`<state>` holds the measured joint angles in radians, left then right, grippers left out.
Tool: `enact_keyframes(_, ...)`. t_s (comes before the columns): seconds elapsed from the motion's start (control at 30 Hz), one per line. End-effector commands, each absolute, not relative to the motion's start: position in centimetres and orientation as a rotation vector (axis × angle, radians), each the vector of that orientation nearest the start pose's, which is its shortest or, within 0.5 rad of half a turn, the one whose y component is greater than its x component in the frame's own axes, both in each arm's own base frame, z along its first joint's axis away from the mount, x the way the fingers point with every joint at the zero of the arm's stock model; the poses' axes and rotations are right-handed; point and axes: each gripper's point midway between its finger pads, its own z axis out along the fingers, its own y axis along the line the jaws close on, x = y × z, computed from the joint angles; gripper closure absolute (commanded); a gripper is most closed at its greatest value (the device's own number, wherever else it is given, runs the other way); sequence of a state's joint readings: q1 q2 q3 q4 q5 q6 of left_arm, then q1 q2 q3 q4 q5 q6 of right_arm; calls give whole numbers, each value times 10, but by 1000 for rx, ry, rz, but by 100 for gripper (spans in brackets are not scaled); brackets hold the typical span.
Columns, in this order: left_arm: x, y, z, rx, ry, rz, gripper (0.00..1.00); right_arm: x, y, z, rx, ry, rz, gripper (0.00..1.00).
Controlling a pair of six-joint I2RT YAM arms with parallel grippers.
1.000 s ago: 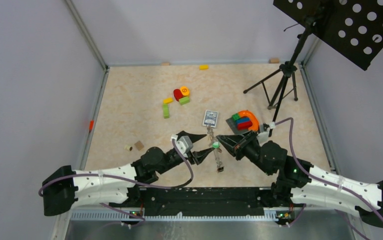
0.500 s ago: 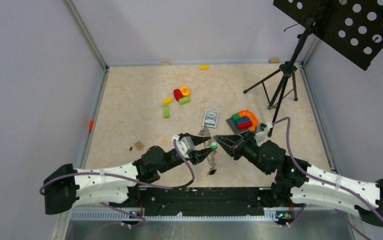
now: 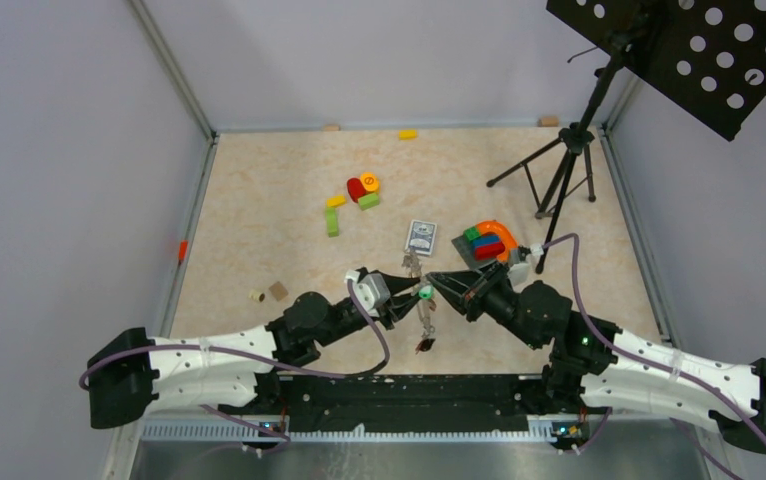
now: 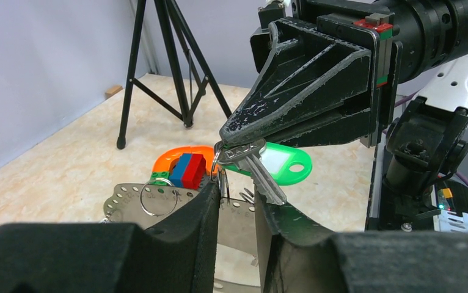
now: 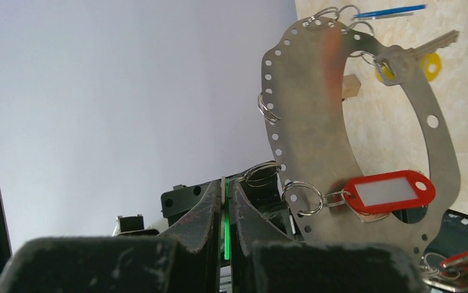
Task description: Remove the keys from the keyring
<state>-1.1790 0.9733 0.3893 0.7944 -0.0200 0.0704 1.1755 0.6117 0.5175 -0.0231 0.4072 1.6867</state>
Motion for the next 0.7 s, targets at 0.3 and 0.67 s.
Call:
enact_keyframes(0.3,141,-329,283,772,1100,-942,94,138,270,308,820,1767,1851,100)
enact_keyframes(0.67,140,-324,278,771,1120,-941,100,136,264,312,814,1748,1858,100)
